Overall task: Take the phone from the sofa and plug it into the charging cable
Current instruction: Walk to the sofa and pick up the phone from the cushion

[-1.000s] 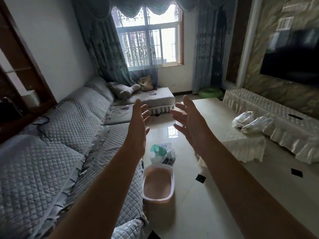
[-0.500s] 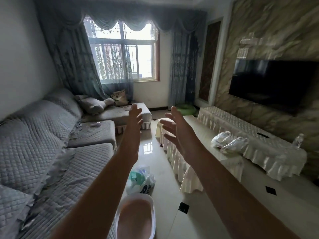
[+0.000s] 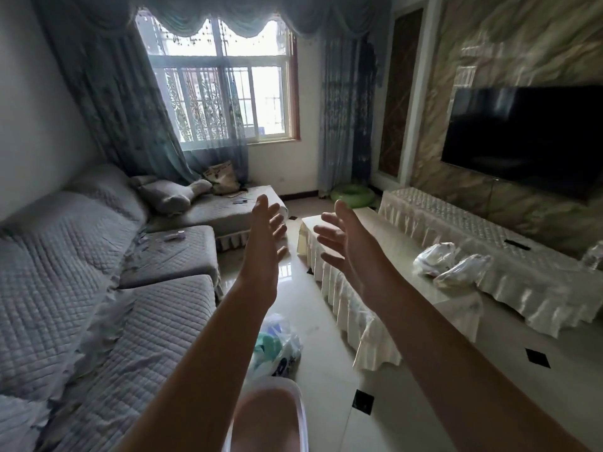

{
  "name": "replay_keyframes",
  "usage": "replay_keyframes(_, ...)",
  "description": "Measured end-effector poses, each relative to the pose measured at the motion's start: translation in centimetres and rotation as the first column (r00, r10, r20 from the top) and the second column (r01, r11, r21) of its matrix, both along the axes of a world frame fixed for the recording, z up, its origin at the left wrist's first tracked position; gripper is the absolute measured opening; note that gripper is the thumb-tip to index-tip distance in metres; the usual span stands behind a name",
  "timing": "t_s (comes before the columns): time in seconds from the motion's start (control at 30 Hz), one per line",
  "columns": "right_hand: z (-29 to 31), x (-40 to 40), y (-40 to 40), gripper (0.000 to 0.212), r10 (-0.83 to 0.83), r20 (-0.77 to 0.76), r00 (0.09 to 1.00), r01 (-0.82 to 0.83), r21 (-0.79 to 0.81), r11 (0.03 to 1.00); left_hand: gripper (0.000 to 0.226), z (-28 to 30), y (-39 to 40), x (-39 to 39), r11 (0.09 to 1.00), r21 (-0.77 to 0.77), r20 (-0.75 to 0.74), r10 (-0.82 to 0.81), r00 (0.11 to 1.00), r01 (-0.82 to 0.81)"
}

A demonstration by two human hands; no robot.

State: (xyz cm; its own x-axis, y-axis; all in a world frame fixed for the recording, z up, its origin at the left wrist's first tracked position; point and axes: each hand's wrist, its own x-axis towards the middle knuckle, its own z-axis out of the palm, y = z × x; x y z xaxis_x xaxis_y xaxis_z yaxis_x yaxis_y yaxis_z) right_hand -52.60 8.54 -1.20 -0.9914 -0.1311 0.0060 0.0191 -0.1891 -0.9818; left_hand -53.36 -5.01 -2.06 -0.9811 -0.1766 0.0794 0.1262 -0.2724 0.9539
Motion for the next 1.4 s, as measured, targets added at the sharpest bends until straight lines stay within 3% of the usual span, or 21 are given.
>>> replay_keyframes(0.23,-1.7,-11.1,1.9,0.056,0.042,0.021,0.999,-0.042,-0.004,0.999,0.053,-1.2,2.8,-9.6,0.998,0.021,0.039,0.058,0.998,-0.058)
replay_keyframes(0.57,-2.6,-27.2,6.0,0.053,0.099,0.046,0.994,-0.097,-0.043,0.994,0.060,-1.6,6.8,-23.4,0.962,-0.037,0.062,0.273,0.960,-0.271)
replay_keyframes(1.03,-2.5,-41.2,10.7,0.051,0.094,0.079,0.992,-0.088,-0.084,0.993,0.062,-3.0,9.7,-39.0,0.972,-0.018,0.027,0.236,0.971,-0.235)
replay_keyframes(1.4,-2.9,-57.9,5.3,0.053,0.074,0.082,0.994,-0.071,-0.041,0.997,0.058,-3.7,4.8,-56.4,0.983,0.050,0.007,0.174,0.985,-0.174)
